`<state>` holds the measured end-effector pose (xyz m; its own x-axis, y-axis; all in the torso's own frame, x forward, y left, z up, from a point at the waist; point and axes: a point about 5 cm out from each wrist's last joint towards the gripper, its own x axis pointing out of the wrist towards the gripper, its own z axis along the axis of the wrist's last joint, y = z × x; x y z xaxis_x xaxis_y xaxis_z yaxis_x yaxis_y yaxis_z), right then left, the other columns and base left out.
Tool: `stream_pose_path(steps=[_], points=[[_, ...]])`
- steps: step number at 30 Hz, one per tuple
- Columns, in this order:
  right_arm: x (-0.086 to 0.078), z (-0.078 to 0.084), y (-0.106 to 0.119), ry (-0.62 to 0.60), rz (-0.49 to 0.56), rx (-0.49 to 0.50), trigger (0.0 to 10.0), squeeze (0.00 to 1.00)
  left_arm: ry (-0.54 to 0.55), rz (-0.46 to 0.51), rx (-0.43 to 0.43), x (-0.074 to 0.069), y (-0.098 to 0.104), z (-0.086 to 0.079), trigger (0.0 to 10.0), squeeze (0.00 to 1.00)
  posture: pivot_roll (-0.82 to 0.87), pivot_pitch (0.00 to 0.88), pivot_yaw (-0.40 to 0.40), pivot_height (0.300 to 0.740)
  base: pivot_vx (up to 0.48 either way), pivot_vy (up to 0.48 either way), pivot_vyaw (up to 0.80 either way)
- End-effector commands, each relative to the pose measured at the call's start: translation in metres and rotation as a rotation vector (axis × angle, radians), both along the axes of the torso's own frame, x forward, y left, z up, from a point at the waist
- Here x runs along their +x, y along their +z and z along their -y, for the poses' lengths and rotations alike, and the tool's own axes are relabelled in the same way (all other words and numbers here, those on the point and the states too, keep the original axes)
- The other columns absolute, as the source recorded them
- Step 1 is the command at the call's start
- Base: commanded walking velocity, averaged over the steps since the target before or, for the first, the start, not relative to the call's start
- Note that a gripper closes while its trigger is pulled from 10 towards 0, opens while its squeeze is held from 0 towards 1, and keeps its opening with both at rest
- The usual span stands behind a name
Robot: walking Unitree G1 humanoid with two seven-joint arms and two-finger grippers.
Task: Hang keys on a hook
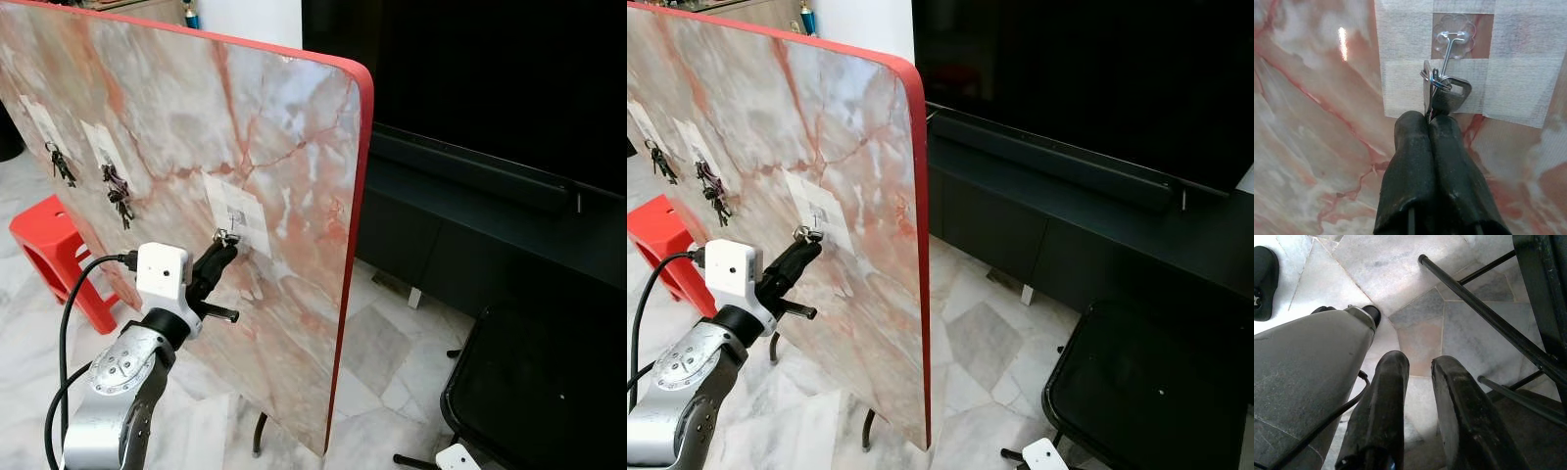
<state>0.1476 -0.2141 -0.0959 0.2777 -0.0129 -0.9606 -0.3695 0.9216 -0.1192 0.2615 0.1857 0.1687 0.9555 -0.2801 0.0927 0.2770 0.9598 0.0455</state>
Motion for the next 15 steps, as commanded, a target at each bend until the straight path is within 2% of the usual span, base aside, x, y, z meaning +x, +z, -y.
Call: stream_pose_path(steps=[1, 10, 15], points=[[0.002, -0.001, 0.0, 0.01, 0.006, -0.001, 10.0, 0.0, 0.015, -0.02, 0.001, -0.001, -0.003, -0.004, 10.0, 0.0, 0.03, 0.0, -0.025, 0.74, 0.0, 0.0, 0.0], [0.002, -0.001, 0.0, 0.011, 0.006, -0.003, 10.0, 0.0, -0.013, -0.117, 0.043, -0.005, -0.021, -0.001, 10.0, 0.0, 0.03, 0.0, -0.024, 0.74, 0.0, 0.0, 0.0], [0.001, -0.001, 0.0, 0.009, 0.006, -0.002, 10.0, 0.0, -0.005, -0.125, 0.047, -0.005, -0.023, -0.002, 10.0, 0.0, 0.03, 0.0, -0.024, 0.74, 0.0, 0.0, 0.0]])
